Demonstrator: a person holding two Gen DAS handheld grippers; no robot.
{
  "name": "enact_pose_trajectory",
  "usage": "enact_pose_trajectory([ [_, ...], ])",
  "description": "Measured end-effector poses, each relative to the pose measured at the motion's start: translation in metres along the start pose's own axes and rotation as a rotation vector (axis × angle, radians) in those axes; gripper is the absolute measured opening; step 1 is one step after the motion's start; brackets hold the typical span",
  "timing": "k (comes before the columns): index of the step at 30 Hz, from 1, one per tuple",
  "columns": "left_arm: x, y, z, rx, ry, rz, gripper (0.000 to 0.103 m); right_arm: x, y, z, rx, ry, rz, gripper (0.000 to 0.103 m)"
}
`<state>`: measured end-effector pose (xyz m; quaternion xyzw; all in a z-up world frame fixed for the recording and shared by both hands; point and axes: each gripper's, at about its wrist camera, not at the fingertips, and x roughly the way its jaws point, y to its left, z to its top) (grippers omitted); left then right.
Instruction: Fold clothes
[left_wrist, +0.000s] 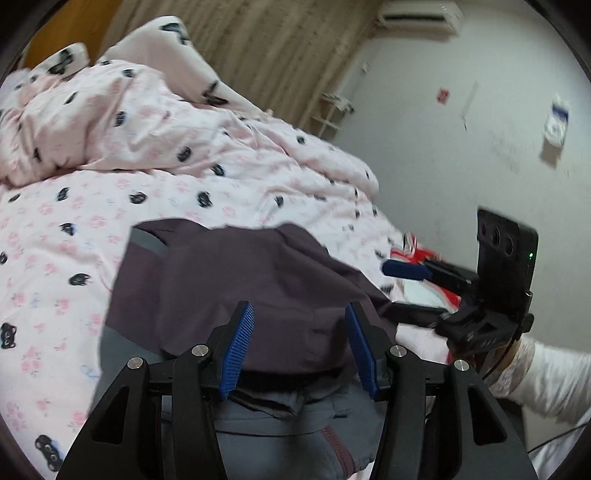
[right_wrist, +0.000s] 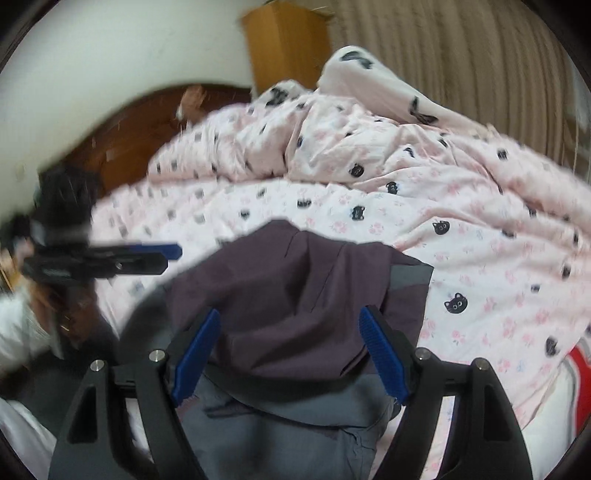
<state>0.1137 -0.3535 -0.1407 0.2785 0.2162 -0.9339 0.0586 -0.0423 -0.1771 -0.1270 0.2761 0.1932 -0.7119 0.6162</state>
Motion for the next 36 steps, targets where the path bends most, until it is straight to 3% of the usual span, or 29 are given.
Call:
enact_pose_trajectory([
  [5, 0.027, -0.008, -0.017, 0.044, 0.064, 0.028, 0.046, 0.032, 0.009, -0.025, -0.055, 0.085, -0.047, 0.079],
  [11, 0.041, -0.005, -0.028, 0.067, 0.111, 0.058, 0.046, 0.050, 0.005, -0.039, -0.079, 0.121, -0.082, 0.079],
  [16, 0.019, 0.001, 0.000, 0.051, 0.022, 0.045, 0.046, 0.029, -0.013, -0.016, -0.015, 0.065, 0.003, 0.079],
  [21, 0.024, 0.032, 0.042, 0.027, -0.024, 0.140, 0.046, 0.021, -0.058, 0.022, 0.140, -0.001, 0.096, 0.079],
  [26, 0.056, 0.069, 0.066, -0.076, 0.035, 0.143, 0.046, 0.053, -0.095, 0.049, 0.239, 0.037, 0.117, 0.079],
  [32, 0.091, 0.091, 0.060, -0.124, 0.131, 0.152, 0.046, 0.097, -0.123, 0.046, 0.332, 0.129, 0.109, 0.058],
  [34, 0.094, 0.095, 0.058, -0.150, 0.134, 0.131, 0.046, 0.103, -0.128, 0.044, 0.350, 0.137, 0.121, 0.046],
  [36, 0.096, 0.095, 0.058, -0.159, 0.132, 0.120, 0.046, 0.109, -0.133, 0.043, 0.368, 0.145, 0.133, 0.027],
])
